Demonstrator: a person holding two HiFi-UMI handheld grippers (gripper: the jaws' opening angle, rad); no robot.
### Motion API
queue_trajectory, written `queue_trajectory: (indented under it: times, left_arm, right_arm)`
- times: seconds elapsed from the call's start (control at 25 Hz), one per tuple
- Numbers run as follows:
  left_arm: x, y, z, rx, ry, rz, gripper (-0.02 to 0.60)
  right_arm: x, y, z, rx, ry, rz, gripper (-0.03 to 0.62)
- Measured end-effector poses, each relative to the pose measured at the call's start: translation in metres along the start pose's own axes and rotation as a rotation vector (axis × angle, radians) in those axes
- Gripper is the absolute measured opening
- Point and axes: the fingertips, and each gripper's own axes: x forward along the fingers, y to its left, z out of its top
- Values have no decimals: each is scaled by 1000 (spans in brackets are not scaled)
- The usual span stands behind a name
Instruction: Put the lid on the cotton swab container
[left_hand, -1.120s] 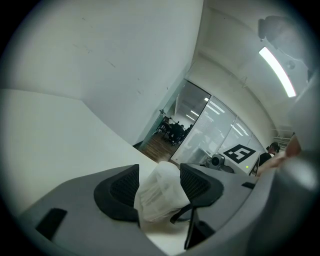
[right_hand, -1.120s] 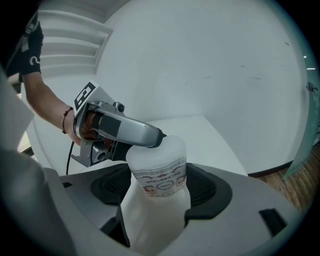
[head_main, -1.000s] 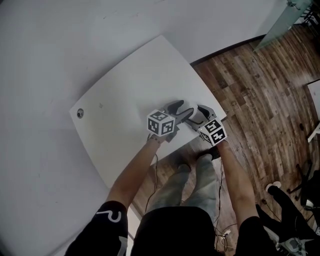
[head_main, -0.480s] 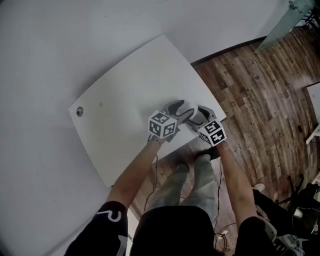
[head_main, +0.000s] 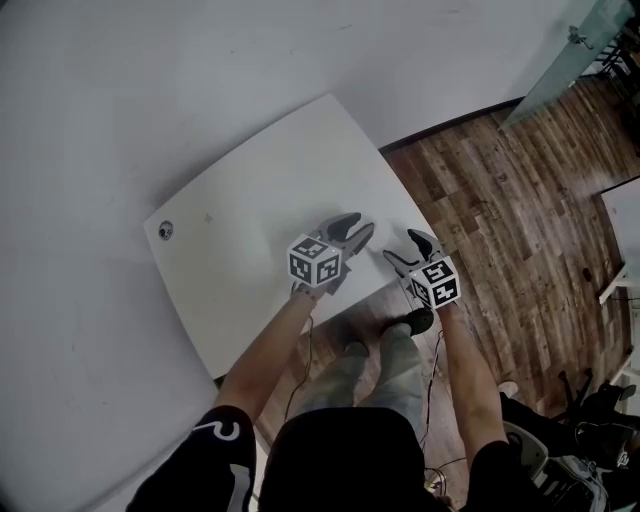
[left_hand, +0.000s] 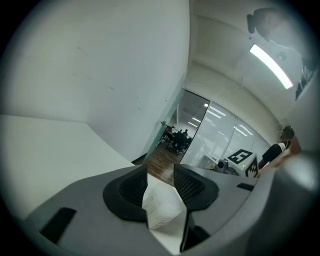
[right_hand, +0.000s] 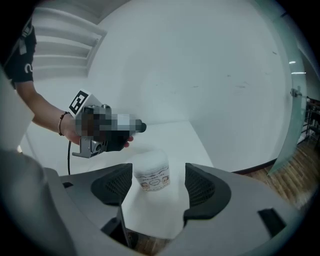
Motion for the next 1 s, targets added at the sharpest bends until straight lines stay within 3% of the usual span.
queue_trajectory:
  times: [0.16, 0.4, 0.76, 1.0]
  left_arm:
    - [-13, -16, 17, 28, -12, -12, 144]
    - [-35, -29, 50, 74, -67, 2, 83]
    - [-73, -38, 84, 183, -109, 129, 31]
    - [-99, -52, 91, 217, -130, 147, 25]
  right_arm:
    - [-23, -12, 27, -6, -22, -81, 313]
    - [-45, -23, 71, 16, -87, -208, 202]
    - [-78, -8, 105, 39, -160, -331, 30]
    - [-92, -3, 116, 65, -171, -348, 12]
